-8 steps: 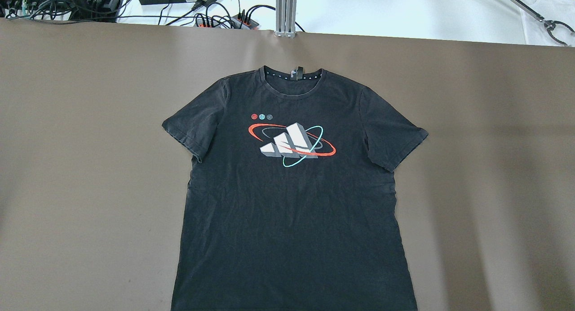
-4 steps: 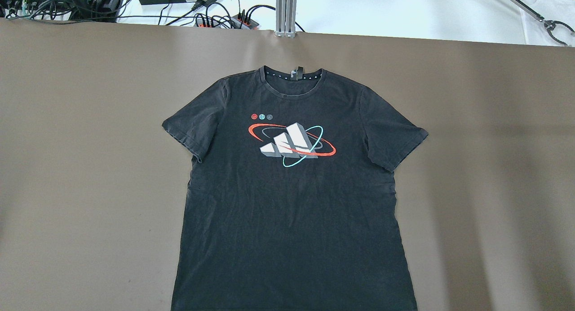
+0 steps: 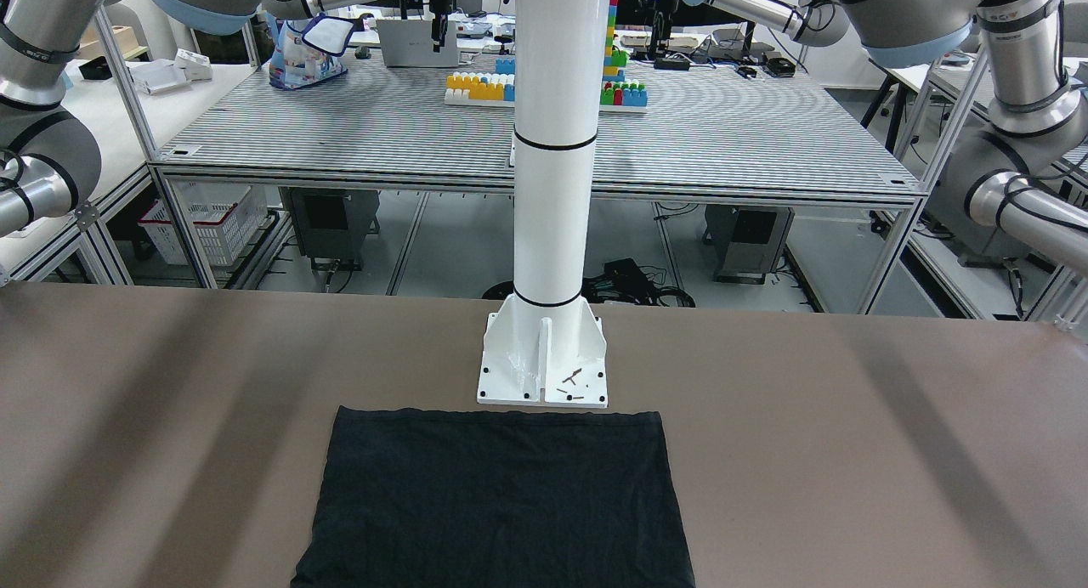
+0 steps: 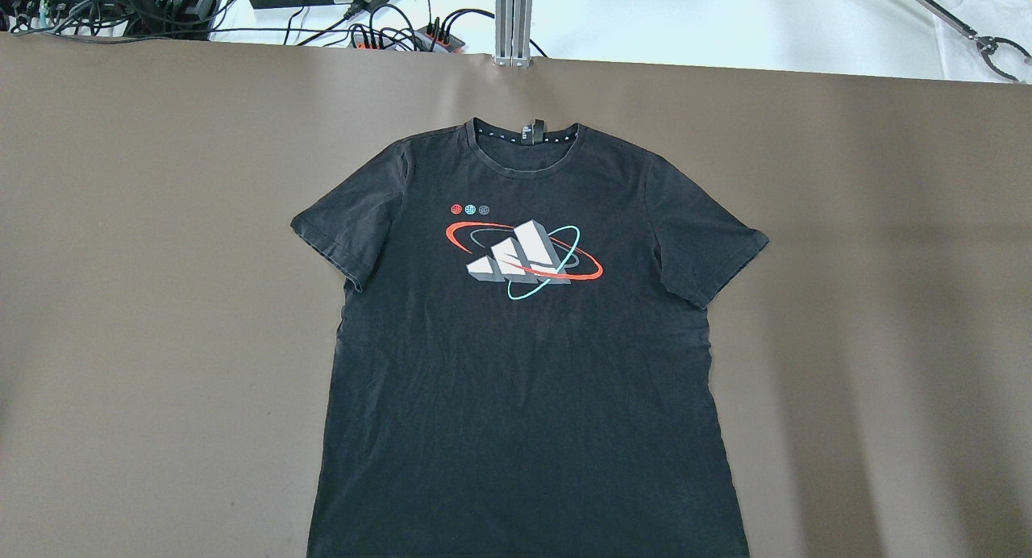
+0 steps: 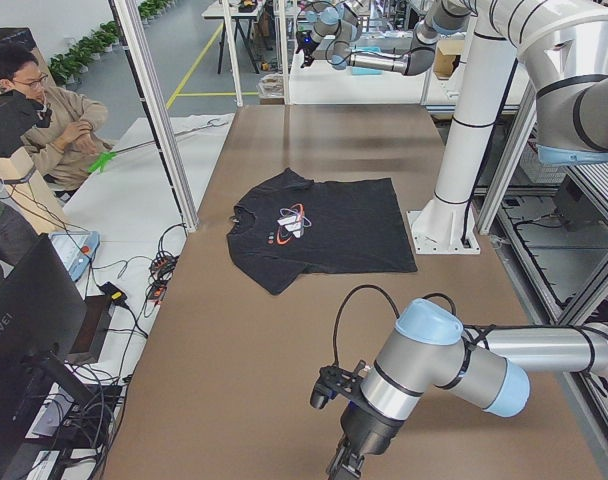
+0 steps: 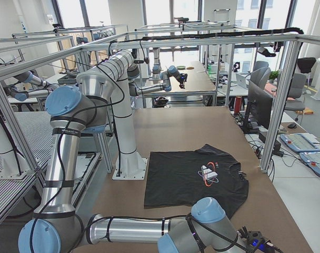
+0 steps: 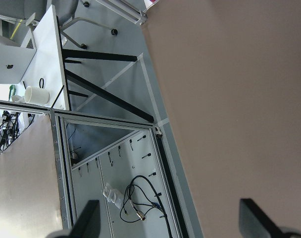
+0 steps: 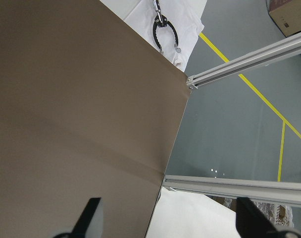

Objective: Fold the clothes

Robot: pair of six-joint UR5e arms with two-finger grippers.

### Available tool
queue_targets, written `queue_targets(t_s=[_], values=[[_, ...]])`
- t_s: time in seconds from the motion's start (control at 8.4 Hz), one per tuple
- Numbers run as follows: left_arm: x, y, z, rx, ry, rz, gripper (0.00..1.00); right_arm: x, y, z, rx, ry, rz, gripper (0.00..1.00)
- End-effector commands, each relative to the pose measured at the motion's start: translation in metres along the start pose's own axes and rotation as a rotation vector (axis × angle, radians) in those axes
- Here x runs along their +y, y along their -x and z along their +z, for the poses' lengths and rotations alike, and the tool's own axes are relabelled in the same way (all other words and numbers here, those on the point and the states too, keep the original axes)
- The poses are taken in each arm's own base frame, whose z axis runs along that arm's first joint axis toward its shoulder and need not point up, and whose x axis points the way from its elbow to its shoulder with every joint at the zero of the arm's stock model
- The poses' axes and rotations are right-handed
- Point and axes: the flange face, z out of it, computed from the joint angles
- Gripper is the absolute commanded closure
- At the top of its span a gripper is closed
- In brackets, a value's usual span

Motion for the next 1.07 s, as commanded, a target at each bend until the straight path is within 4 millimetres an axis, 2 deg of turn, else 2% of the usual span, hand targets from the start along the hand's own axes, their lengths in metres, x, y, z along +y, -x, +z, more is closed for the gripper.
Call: queue_targets(t_s=[0.0, 0.36, 0.48, 0.59, 0.71, 0.95], values=[[0.006, -0.003, 0.002, 0.012, 0.007, -0.001, 0.0, -0.044, 0.064, 0.023, -0.081, -0.003, 0.133, 0.05], [0.007, -0.003, 0.002, 0.012, 0.009, 0.0, 0.0, -0.121, 0.188, 0.043, -0.294, 0.03, 0.425, 0.05], [0.007, -0.003, 0.002, 0.014, 0.008, -0.001, 0.0, -0.141, 0.236, 0.047, -0.343, 0.062, 0.514, 0.06], [0.007, -0.003, 0.002, 0.012, 0.009, -0.001, 0.0, -0.16, 0.275, 0.047, -0.383, 0.086, 0.57, 0.09], [0.006, -0.004, 0.002, 0.01, 0.01, -0.002, 0.0, -0.169, 0.317, 0.051, -0.419, 0.118, 0.574, 0.12], [0.006, -0.003, 0.002, 0.002, 0.011, -0.006, 0.0, -0.187, 0.381, 0.063, -0.463, 0.163, 0.532, 0.18]])
